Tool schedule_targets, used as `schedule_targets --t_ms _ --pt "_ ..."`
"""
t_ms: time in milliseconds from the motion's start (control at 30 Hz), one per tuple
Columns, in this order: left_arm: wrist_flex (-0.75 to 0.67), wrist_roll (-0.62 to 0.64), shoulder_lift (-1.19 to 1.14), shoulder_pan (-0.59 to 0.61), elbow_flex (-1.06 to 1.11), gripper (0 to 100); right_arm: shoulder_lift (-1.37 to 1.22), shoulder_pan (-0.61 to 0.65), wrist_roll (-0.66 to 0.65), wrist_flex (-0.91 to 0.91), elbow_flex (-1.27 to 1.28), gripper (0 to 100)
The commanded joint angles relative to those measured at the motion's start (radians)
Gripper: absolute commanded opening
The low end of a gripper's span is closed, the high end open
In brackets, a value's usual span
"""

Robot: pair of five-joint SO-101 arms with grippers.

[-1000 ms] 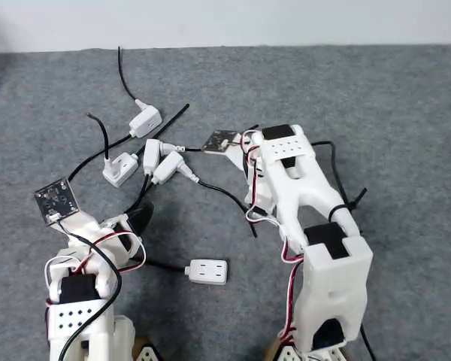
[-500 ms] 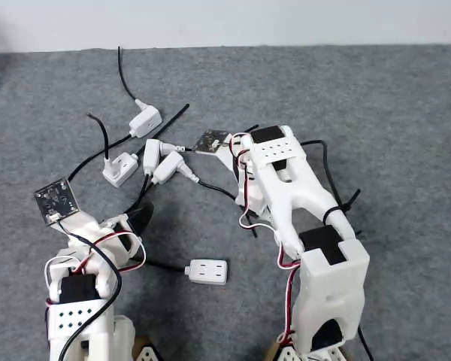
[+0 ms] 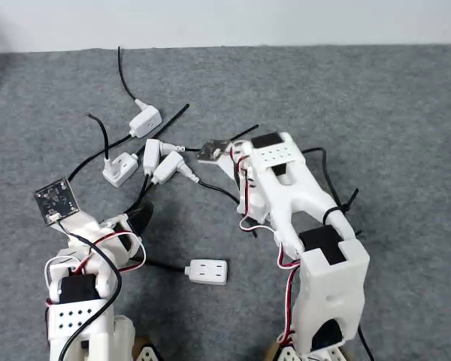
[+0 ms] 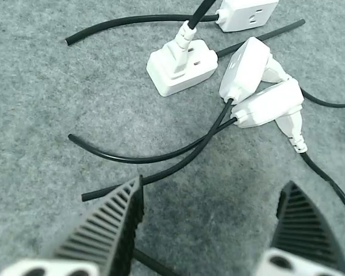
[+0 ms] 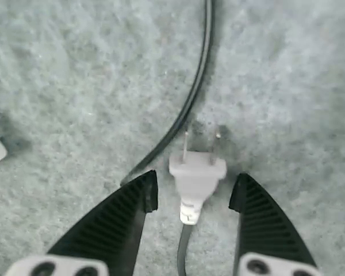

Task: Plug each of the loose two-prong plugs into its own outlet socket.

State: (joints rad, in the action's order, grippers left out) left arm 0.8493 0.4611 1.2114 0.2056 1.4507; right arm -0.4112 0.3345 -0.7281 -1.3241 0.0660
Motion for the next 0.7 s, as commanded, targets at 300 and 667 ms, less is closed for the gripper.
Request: schedule_targets --t_ms 300,667 --pt "0.002 -0.008 0.011 0.003 -0.01 35 0.045 -0.001 0.0 0.082 0.034 20.3" --pt "0.002 -0.008 0.011 0.002 -0.01 35 0.053 -0.001 -0.035 0.171 0.115 0.9"
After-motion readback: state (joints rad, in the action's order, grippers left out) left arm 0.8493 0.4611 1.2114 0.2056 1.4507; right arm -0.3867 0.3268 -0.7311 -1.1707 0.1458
